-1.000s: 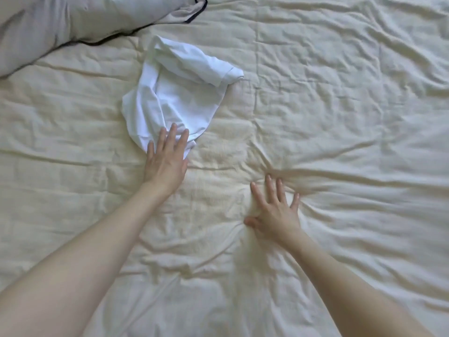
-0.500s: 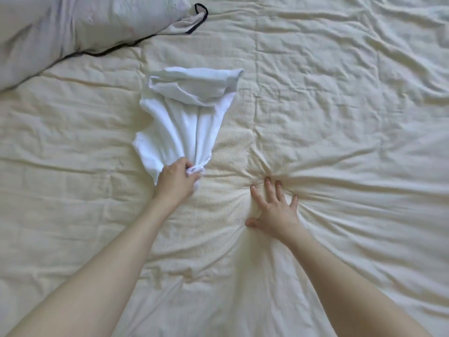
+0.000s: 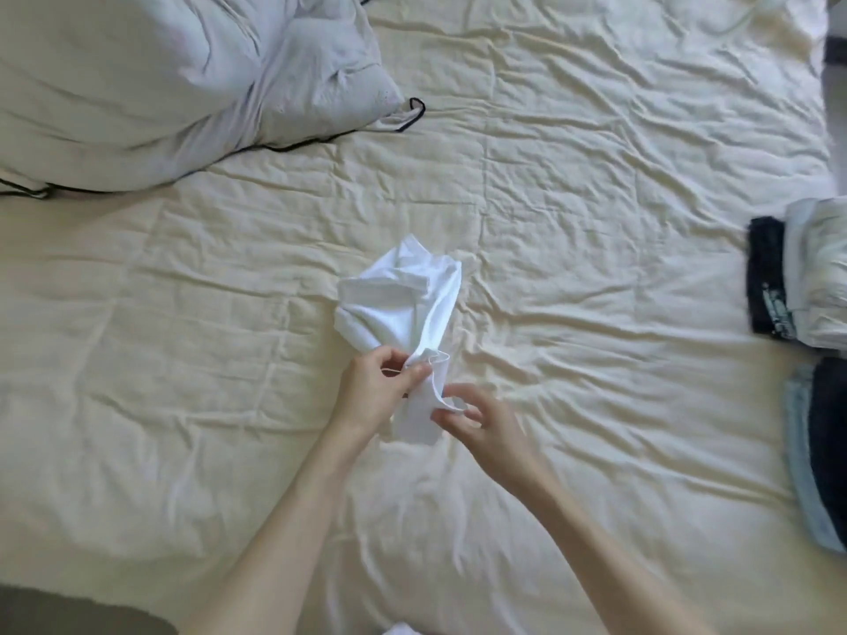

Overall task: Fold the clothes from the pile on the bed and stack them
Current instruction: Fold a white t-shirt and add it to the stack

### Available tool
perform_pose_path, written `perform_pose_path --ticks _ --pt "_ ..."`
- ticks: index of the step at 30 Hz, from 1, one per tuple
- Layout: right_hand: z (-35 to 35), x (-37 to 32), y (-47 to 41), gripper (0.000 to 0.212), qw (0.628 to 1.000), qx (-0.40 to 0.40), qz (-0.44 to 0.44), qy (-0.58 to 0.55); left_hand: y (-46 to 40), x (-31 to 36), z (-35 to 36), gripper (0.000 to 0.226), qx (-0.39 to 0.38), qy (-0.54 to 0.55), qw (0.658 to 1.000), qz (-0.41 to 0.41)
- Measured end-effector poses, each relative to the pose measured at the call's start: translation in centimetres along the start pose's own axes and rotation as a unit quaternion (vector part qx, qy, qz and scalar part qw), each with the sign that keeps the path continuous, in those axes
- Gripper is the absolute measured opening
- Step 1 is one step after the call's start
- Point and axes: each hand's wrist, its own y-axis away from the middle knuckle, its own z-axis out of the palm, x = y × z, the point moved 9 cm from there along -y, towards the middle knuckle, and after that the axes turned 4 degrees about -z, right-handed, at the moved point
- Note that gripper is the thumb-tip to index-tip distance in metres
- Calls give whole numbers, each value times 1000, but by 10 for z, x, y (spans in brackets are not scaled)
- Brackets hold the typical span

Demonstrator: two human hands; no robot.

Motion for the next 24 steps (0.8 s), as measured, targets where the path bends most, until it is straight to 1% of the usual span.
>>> perform_pose_path --ticks 1,3,6,8,11,15,17,19,22,24 --pt "-7 -19 12 13 999 28 -21 -11 17 12 -3 9 -4 10 1000 13" --pt "-26 -45 34 16 996 77 -42 -29 43 32 -15 11 2 26 999 32" --pt "-64 -75 65 20 991 117 -60 -22 72 60 -39 10 30 16 998 52" --pt "-88 -92 88 24 989 126 -72 0 91 81 -48 9 28 1 997 71" --pt "-112 -123 115 22 987 126 -98 30 120 112 -44 12 -4 -46 993 106" --pt "-140 -165 144 22 981 144 -132 6 152 149 -37 14 -23 -38 989 138" --pt "-157 -190 159 19 977 150 -152 -18 167 172 -36 13 -17 -47 985 167" --pt "-174 -215 169 16 972 154 -166 -55 181 197 -36 11 6 -54 977 207" --pt "-189 -250 175 14 970 163 -155 -95 207 224 -27 12 36 -46 963 264" --pt "-191 -269 175 13 969 172 -143 -105 227 228 -8 17 44 -41 953 298"
